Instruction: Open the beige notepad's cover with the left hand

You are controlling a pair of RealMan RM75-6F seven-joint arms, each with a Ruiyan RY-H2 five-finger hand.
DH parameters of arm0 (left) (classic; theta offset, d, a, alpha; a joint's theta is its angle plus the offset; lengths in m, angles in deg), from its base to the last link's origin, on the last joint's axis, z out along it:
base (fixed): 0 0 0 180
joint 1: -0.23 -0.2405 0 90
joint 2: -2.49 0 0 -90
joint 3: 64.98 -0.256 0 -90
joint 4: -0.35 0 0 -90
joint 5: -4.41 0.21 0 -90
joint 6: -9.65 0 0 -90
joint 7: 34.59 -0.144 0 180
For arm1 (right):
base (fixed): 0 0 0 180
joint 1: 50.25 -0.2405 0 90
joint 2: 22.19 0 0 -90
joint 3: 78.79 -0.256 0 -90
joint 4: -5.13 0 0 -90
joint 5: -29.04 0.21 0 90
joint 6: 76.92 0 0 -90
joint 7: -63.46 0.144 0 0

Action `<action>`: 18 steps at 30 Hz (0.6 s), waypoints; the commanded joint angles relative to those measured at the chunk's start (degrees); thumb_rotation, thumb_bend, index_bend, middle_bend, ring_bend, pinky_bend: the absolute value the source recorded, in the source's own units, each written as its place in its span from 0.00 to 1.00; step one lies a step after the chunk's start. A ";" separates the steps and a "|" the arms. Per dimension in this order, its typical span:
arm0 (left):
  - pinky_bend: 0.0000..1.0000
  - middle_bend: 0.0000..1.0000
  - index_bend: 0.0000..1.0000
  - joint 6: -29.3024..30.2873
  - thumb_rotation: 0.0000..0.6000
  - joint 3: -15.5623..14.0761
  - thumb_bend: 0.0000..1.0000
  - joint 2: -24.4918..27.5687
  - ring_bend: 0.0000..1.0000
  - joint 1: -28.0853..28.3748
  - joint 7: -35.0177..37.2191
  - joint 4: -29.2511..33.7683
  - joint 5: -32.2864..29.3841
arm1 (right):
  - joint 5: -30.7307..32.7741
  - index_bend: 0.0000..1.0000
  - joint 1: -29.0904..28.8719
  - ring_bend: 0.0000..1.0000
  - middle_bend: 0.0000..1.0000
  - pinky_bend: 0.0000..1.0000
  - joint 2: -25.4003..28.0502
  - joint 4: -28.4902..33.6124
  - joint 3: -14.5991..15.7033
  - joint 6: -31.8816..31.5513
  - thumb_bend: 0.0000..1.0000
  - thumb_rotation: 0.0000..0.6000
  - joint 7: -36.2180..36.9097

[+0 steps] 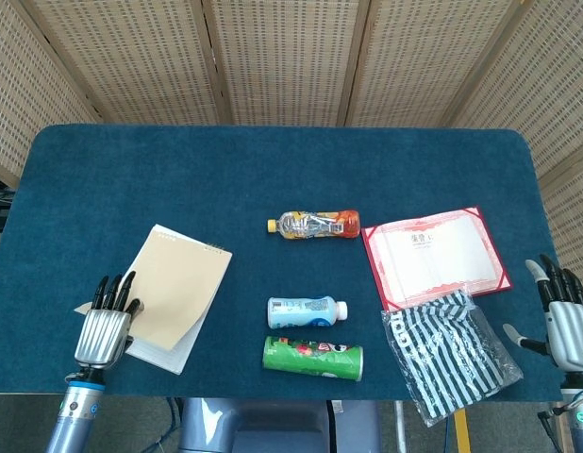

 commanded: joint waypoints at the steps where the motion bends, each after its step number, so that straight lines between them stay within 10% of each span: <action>1: 0.00 0.00 0.79 0.44 1.00 -0.56 0.72 0.73 0.00 -0.67 0.16 0.33 0.83 | 0.04 0.03 -0.02 0.00 0.00 0.00 -0.05 0.00 0.02 0.06 0.21 1.00 -0.06; 18: 0.00 0.00 0.79 3.85 1.00 -5.50 0.72 4.66 0.00 -6.16 1.94 1.91 7.80 | 0.02 0.03 -0.02 0.00 0.00 0.00 -0.07 0.31 0.08 0.05 0.21 1.00 -0.55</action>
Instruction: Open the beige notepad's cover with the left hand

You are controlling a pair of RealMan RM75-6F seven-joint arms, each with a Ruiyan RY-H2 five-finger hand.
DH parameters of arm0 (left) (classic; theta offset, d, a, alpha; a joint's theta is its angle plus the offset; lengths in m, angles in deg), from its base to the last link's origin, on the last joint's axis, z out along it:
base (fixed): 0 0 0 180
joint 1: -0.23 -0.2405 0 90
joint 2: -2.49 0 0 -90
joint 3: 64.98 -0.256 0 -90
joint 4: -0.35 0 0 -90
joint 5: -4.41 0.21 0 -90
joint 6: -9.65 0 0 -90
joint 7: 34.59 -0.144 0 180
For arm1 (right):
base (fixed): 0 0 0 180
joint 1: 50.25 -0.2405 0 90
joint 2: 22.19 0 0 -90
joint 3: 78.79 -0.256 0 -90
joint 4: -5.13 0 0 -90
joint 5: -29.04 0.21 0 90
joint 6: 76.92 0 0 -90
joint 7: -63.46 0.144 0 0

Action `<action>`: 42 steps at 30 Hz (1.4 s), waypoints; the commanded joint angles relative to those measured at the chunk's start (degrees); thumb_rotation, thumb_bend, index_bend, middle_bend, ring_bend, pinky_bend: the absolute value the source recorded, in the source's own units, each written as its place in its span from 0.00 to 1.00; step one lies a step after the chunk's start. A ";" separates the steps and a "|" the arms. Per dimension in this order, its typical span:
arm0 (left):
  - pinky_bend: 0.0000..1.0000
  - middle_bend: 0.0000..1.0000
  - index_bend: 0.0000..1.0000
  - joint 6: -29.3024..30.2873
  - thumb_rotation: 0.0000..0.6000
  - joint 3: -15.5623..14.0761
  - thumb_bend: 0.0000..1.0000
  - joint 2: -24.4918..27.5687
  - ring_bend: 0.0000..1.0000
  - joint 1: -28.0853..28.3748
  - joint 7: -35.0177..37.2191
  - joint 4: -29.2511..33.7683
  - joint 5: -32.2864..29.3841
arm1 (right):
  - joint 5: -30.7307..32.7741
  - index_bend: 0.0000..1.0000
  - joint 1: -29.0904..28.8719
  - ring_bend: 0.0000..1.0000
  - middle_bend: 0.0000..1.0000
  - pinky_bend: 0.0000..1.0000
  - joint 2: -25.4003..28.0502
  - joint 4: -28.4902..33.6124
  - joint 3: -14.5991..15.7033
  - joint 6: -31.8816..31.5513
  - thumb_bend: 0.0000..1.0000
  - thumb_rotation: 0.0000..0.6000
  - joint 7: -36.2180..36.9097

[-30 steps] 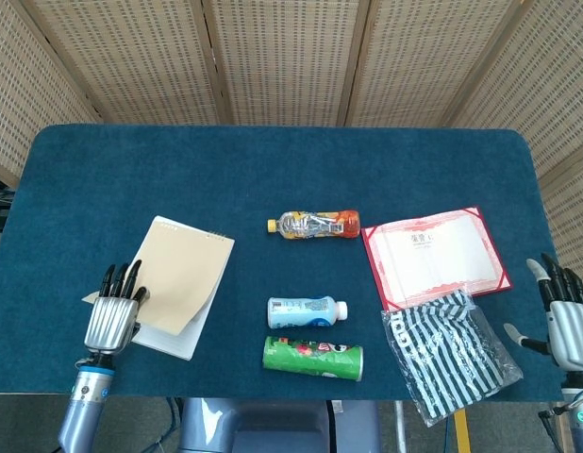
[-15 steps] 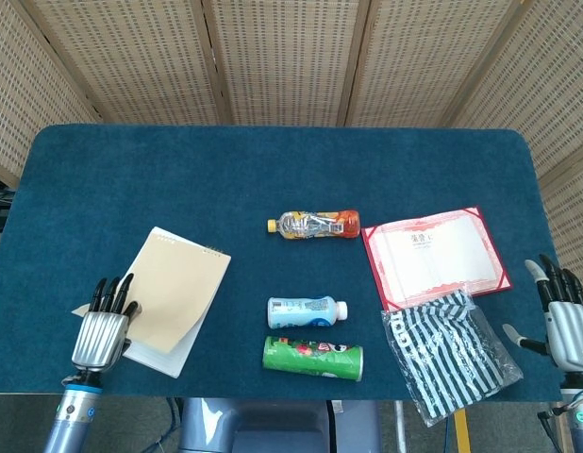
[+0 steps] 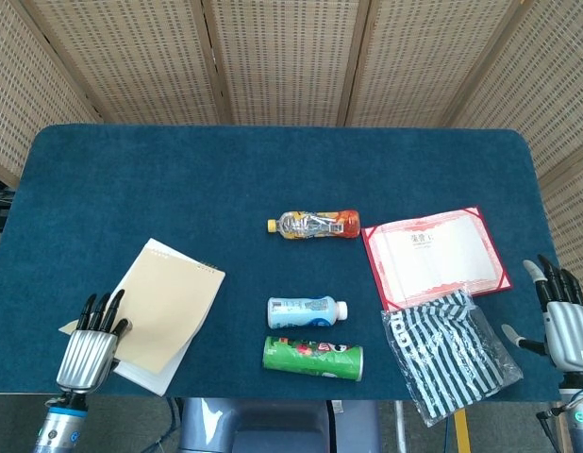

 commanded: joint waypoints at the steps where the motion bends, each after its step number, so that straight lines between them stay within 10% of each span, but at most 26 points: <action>1: 0.00 0.00 0.79 0.44 1.00 -0.66 0.72 0.49 0.00 -0.83 0.22 0.21 0.78 | -0.02 0.03 0.01 0.00 0.00 0.00 -0.02 0.00 0.02 -0.01 0.21 1.00 -0.03; 27: 0.00 0.00 0.79 2.68 1.00 -4.05 0.72 4.06 0.00 -7.43 3.18 -0.36 6.60 | -0.28 0.03 -0.33 0.00 0.00 0.00 -0.32 0.16 0.39 0.64 0.21 1.00 -1.17; 42: 0.00 0.00 0.79 -2.14 1.00 8.49 0.72 5.96 0.00 0.67 -0.59 5.34 5.41 | -0.16 0.03 -0.23 0.00 0.00 0.00 -0.26 0.03 0.23 0.36 0.21 1.00 -0.59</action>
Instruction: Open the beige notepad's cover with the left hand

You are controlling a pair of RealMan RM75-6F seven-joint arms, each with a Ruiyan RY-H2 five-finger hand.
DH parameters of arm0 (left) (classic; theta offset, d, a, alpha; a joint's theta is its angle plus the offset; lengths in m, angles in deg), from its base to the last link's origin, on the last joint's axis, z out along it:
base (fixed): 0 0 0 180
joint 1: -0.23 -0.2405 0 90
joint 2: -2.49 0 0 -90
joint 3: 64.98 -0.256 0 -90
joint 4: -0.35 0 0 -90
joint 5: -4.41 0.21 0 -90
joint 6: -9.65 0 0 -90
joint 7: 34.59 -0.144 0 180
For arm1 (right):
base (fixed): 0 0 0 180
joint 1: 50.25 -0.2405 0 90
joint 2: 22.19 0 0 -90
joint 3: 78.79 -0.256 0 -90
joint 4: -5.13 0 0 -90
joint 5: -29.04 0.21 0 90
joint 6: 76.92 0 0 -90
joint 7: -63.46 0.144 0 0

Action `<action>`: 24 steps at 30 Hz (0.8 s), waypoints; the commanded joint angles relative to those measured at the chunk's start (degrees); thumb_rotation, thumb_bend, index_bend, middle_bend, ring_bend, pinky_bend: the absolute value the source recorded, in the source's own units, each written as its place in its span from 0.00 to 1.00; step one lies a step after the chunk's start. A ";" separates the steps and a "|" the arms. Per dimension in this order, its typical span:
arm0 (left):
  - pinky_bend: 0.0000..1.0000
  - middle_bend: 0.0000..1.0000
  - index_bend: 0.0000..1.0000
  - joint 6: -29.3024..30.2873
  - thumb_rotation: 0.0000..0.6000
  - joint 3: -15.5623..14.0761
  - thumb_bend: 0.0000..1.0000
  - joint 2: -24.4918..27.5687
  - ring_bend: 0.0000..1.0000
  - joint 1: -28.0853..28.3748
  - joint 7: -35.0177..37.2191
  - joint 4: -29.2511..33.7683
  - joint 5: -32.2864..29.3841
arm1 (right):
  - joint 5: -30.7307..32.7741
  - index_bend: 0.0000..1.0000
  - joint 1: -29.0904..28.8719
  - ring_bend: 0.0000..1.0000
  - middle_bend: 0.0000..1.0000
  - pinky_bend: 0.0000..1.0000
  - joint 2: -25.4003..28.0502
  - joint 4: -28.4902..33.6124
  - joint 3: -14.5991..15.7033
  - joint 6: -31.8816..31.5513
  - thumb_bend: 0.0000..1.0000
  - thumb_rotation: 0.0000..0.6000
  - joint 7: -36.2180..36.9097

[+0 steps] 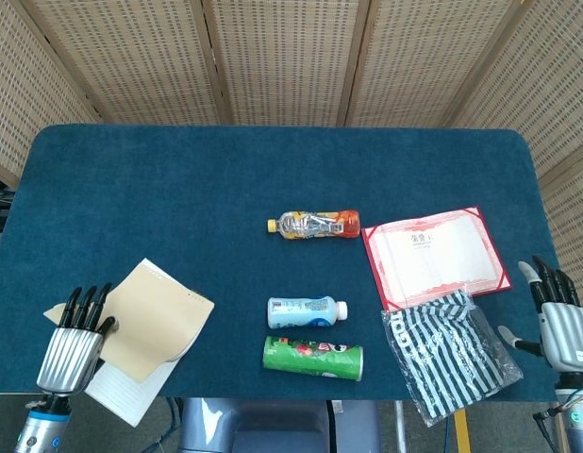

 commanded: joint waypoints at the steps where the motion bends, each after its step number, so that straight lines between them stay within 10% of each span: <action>1: 0.00 0.00 0.79 -2.45 1.00 3.46 0.72 0.50 0.00 2.81 -1.25 1.60 -1.71 | 0.06 0.03 0.01 0.00 0.00 0.00 0.05 -0.02 -0.05 0.00 0.21 1.00 0.16; 24: 0.00 0.00 0.79 -11.22 1.00 14.69 0.71 -4.89 0.00 13.15 -4.48 -3.79 -13.01 | 0.18 0.03 0.37 0.00 0.00 0.00 0.06 -0.90 -0.72 -1.17 0.21 1.00 2.11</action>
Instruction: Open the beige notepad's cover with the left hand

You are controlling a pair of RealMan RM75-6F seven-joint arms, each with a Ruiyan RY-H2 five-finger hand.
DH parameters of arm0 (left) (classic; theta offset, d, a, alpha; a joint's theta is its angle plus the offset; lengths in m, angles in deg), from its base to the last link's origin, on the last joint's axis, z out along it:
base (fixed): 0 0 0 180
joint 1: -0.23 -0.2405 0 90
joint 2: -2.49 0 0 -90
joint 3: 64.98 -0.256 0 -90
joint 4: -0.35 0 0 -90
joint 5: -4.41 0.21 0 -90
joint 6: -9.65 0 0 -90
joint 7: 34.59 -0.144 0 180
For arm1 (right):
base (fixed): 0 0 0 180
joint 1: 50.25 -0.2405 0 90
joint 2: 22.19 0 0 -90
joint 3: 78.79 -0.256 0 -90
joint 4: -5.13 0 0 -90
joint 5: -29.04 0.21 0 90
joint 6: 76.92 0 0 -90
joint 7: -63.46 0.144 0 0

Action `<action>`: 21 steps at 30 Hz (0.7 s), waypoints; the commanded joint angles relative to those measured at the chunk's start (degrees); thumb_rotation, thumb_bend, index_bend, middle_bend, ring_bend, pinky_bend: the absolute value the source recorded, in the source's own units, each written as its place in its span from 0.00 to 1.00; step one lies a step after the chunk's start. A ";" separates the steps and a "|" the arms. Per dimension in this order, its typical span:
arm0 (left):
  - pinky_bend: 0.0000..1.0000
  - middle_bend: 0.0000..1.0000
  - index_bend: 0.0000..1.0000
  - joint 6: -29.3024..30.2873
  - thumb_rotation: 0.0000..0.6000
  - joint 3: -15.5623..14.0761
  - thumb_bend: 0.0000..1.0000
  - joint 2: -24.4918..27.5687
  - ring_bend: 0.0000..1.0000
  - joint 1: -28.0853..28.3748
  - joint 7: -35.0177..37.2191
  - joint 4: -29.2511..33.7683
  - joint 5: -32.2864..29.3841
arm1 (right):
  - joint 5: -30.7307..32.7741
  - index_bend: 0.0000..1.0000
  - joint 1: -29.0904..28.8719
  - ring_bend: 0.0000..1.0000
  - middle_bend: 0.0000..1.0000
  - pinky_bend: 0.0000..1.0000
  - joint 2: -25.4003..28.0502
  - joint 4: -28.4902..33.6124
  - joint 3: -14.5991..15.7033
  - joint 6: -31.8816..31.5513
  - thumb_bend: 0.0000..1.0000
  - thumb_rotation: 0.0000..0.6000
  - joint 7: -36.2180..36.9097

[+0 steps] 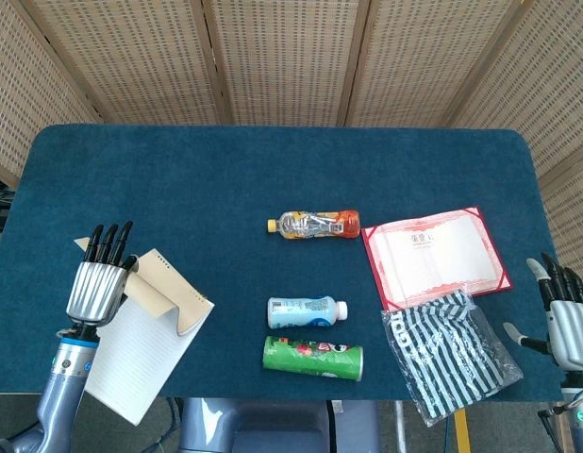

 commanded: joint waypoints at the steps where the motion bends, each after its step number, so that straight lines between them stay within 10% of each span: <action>1: 0.00 0.00 0.79 -0.54 1.00 1.12 0.71 -0.85 0.00 1.27 -0.16 -0.97 -1.31 | -0.02 0.03 0.09 0.00 0.00 0.00 -0.04 -0.19 -0.04 -0.18 0.21 1.00 0.30; 21: 0.00 0.00 0.79 -5.37 1.00 8.34 0.71 -4.73 0.00 11.56 -4.06 -7.39 -11.79 | 1.11 0.03 -0.05 0.00 0.00 0.00 0.37 -0.43 -0.49 0.72 0.21 1.00 1.42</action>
